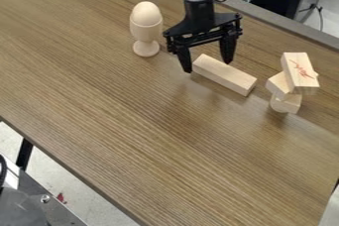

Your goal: Put the rectangle on top of other rectangle tower

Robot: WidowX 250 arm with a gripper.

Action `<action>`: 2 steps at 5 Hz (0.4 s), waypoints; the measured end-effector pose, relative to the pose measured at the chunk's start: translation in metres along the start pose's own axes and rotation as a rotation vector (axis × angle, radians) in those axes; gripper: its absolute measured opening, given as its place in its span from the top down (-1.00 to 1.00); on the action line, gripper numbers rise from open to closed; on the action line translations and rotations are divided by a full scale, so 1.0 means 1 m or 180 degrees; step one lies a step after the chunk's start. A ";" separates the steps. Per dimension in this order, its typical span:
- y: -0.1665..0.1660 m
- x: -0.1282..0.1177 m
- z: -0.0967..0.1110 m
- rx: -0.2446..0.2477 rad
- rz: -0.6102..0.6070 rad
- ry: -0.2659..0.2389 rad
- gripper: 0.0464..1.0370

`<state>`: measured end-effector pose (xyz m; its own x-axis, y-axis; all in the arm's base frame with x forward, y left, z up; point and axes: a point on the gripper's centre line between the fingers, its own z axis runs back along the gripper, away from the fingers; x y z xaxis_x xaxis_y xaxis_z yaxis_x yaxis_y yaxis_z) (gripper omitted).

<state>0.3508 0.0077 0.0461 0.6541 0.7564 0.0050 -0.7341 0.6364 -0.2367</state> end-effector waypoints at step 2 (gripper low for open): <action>-0.023 0.005 0.005 -0.0026 0.0199 -0.0068 -0.92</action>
<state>0.3700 -0.0029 0.0567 0.6028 0.7978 0.0107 -0.7720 0.5865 -0.2450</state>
